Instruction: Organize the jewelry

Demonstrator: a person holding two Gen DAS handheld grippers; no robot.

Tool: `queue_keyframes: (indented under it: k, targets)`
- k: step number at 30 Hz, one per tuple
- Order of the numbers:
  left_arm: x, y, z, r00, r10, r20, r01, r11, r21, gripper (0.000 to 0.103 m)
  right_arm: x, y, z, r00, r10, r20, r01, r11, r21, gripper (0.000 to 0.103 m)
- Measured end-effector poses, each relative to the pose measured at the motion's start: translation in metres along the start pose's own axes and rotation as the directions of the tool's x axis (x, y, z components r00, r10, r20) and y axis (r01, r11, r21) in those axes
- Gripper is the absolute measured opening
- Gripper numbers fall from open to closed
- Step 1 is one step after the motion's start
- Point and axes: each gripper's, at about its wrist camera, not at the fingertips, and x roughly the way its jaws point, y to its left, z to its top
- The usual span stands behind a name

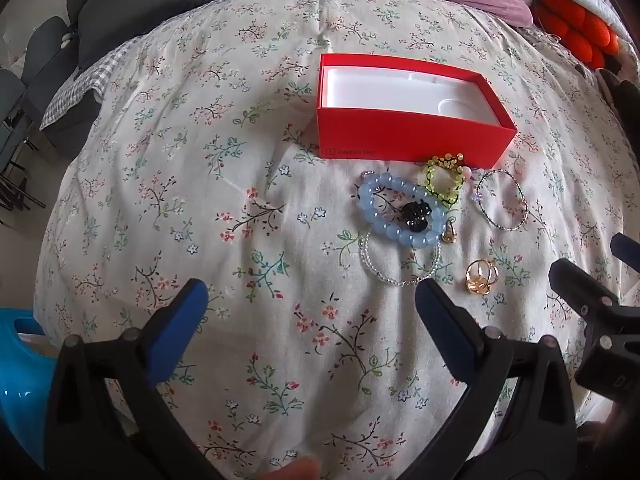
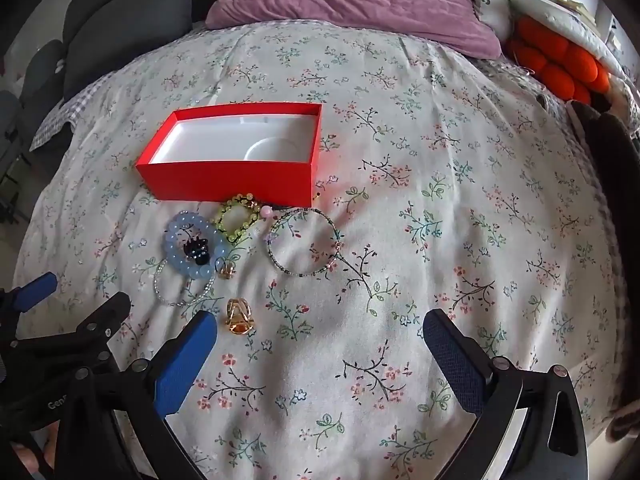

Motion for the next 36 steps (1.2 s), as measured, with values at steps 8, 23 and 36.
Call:
queue_keyframes:
  k: [8, 23, 36]
  targets:
    - [0.0007, -0.0004, -0.0012, 1.0, -0.004, -0.009, 0.004, 1.0, -0.005, 0.103, -0.0002, 0.0015, 0.001, 1.0, -0.01, 0.003, 0.01, 1.0, -0.004, 0.103]
    - [0.0014, 0.0002, -0.0014, 1.0, -0.008, -0.024, 0.008, 1.0, -0.003, 0.103, 0.0001, 0.0013, 0.001, 1.0, -0.008, 0.001, 0.008, 1.0, -0.007, 0.103]
    - [0.0025, 0.0028, -0.0033, 0.997, 0.002, -0.071, -0.002, 1.0, 0.002, 0.103, 0.0003, 0.0002, -0.0011, 1.0, -0.009, -0.003, 0.009, 1.0, -0.014, 0.103]
